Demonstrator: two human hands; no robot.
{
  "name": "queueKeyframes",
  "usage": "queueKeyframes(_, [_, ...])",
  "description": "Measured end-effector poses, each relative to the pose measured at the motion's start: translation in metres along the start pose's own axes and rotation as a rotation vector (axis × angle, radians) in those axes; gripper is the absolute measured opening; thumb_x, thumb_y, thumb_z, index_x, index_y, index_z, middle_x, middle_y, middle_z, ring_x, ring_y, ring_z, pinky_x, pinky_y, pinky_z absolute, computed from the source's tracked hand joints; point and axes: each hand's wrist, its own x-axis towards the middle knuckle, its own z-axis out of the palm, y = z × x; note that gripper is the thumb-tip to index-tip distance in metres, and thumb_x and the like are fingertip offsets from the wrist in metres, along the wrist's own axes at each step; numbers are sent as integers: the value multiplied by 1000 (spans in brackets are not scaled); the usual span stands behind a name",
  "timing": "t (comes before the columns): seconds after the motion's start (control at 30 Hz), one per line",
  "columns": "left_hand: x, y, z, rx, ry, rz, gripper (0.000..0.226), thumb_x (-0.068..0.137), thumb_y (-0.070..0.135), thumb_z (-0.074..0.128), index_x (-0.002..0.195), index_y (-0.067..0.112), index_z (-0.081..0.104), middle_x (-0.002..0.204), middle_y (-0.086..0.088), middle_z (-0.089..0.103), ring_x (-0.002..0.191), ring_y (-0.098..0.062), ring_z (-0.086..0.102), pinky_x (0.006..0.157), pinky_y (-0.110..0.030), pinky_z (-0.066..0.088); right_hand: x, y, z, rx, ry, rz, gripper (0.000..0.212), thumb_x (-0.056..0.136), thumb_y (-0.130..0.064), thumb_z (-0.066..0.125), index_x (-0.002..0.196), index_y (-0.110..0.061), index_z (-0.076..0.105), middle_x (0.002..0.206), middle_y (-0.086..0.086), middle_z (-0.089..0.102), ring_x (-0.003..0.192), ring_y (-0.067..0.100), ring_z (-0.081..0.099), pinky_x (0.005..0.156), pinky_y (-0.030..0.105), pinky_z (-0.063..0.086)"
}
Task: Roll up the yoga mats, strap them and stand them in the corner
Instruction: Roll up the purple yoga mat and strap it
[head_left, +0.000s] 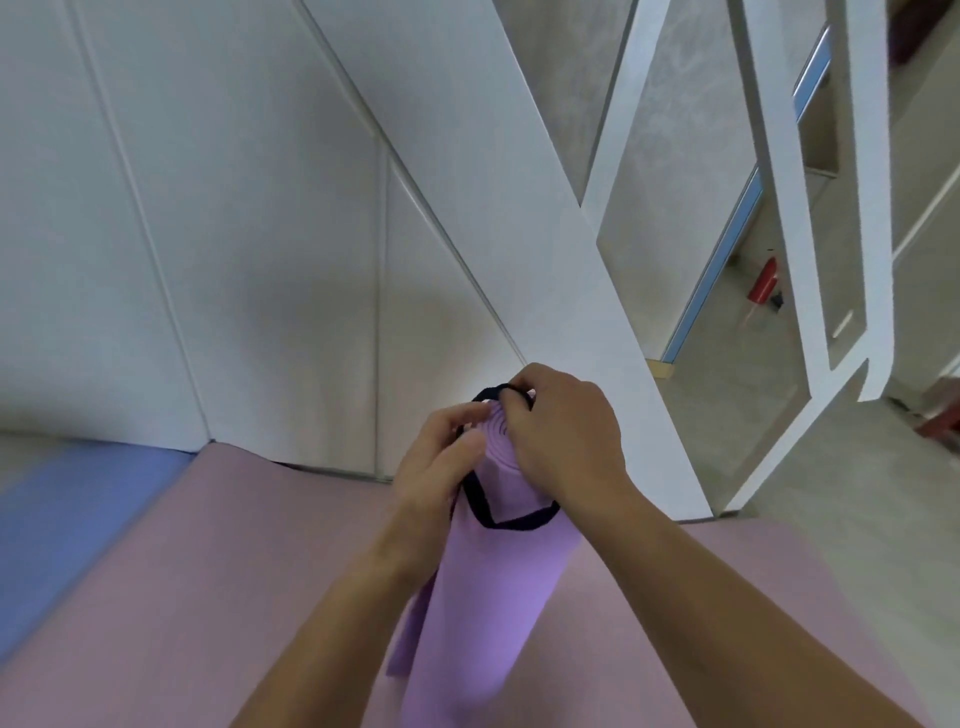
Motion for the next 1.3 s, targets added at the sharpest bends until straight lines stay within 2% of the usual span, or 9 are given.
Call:
queueKeyframes(0.13, [15, 12, 11, 289, 241, -127, 54, 73, 72, 52, 113, 34, 55, 105, 8, 69, 99, -12, 68, 89, -40, 55, 1, -10, 2, 31, -75, 18, 18, 94, -27, 51, 101, -24, 67, 93, -3, 69, 88, 20, 60, 74, 34, 50])
queueKeyframes(0.27, [12, 7, 19, 342, 199, -105, 43, 79, 62, 51, 107, 35, 69, 102, 7, 73, 98, -15, 69, 91, -47, 55, 3, -1, -3, 115, -68, 83, 17, 93, -32, 56, 96, -25, 71, 96, -6, 70, 93, 16, 61, 77, 30, 46])
queueKeyframes(0.37, [13, 14, 25, 316, 142, -158, 34, 70, 43, 65, 90, 16, 74, 88, -11, 74, 88, -33, 70, 84, -57, 56, 1, 8, -11, 159, -78, 102, 13, 91, -32, 61, 91, -23, 71, 95, -7, 70, 90, 14, 61, 77, 28, 44])
queueKeyframes(0.5, [14, 19, 22, 326, 147, -188, 33, 54, 35, 66, 76, 13, 76, 78, -17, 72, 65, -23, 62, 64, -39, 49, 19, 14, -34, 426, -325, 271, 10, 88, -14, 68, 89, -5, 71, 59, 5, 67, 43, 14, 56, 48, 22, 44])
queueKeyframes(0.6, [7, 19, 11, 409, 217, -171, 30, 55, 38, 62, 73, 18, 75, 63, 2, 70, 61, -15, 61, 62, -32, 48, 43, 36, -50, 354, -380, 421, 13, 84, -8, 75, 80, 2, 68, 53, 6, 57, 26, 9, 41, 35, 15, 32])
queueKeyframes(0.77, [10, 18, -12, 442, 317, -128, 19, 75, 23, 65, 59, 14, 67, 47, 12, 53, 49, -9, 44, 51, -26, 34, 11, 82, -30, 487, -623, 691, 30, 89, -5, 57, 61, -10, 65, 50, 0, 43, 37, 10, 26, 39, 16, 20])
queueKeyframes(0.93, [23, 15, -7, 497, 350, -124, 23, 62, 35, 54, 52, 15, 59, 41, 11, 46, 50, -15, 41, 50, -27, 30, -26, 73, -54, 1022, -585, 719, 29, 93, -8, 60, 66, -11, 67, 48, -3, 31, 35, 7, 20, 35, 16, 16])
queueKeyframes(1.07, [35, 15, -9, 522, 341, -146, 26, 62, 36, 57, 48, 14, 58, 42, 10, 44, 53, -20, 40, 54, -27, 32, -97, 73, -13, 1298, -593, 942, 27, 97, -12, 52, 71, -14, 52, 43, -5, 31, 31, 7, 24, 33, 13, 18])
queueKeyframes(1.3, [44, 10, -15, 436, 298, -202, 23, 58, 39, 63, 49, 20, 52, 55, -1, 37, 61, -20, 34, 60, -38, 32, -107, 121, 72, 1289, -486, 1073, 20, 94, -13, 61, 74, -18, 58, 50, -5, 46, 40, 8, 45, 42, 16, 25])
